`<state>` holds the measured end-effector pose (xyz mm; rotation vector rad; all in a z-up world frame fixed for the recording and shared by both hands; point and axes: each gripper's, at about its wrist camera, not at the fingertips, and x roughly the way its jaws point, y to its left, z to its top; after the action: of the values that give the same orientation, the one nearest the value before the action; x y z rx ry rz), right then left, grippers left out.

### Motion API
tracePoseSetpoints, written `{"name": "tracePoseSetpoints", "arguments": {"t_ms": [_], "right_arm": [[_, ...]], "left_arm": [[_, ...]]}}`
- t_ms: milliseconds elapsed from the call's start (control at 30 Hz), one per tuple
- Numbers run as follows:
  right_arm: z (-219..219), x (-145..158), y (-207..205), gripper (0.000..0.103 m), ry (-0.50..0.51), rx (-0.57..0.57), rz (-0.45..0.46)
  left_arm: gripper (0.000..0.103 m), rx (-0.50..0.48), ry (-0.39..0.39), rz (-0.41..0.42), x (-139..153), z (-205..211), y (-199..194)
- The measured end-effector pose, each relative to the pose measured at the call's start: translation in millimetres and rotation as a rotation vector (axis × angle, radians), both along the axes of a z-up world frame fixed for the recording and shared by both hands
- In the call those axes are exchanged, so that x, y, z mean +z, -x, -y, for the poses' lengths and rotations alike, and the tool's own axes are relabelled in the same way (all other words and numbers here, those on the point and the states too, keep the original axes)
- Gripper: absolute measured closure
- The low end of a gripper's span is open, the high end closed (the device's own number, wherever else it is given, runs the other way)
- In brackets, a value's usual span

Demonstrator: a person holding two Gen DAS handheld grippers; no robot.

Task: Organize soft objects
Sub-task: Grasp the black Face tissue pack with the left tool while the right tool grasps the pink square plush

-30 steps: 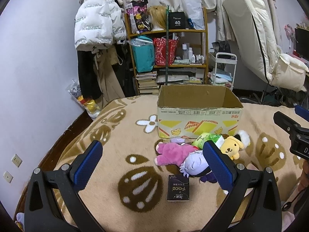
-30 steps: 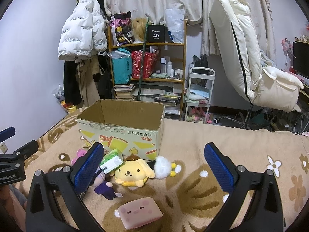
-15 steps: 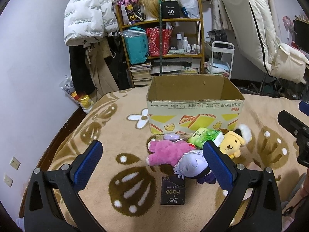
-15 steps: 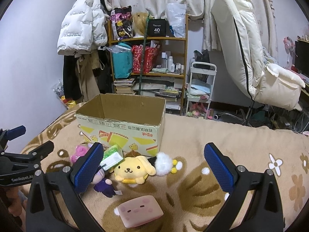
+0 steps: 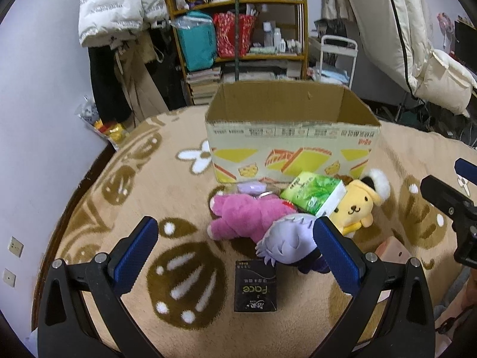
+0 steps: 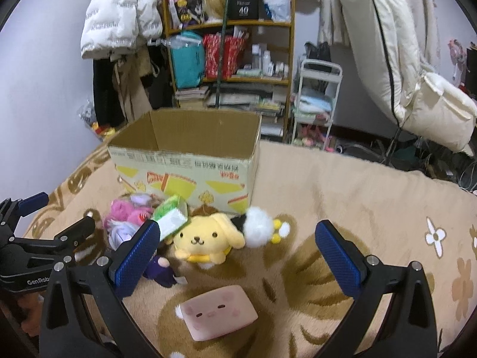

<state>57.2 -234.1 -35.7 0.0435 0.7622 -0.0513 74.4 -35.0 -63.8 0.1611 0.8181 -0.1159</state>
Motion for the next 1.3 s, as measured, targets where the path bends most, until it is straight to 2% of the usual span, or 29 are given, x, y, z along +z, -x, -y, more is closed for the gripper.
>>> {"name": "tracePoseSetpoints", "arguments": {"t_ms": [367,500,667,1000,1300], "right_arm": [[-5,-37,-23,0.000,-0.026,0.052,-0.209],[-5,-51,-31,0.000,-0.041,0.072,-0.284],[-11,-69,-34,0.000,-0.060,0.114,-0.376],[-12,-81,-37,0.000,-0.063,0.117,-0.464],[-13,-95,-36,0.000,-0.072,0.125,-0.542]], "left_arm": [[0.001,0.002,-0.004,-0.189,-41,3,-24],[0.001,-0.002,0.035,-0.259,-53,-1,-31],[0.001,0.003,0.084,-0.299,-59,-6,-34],[0.001,-0.017,0.074,-0.394,-70,-5,-32],[0.001,0.034,0.049,-0.493,-93,-11,-41]]}}
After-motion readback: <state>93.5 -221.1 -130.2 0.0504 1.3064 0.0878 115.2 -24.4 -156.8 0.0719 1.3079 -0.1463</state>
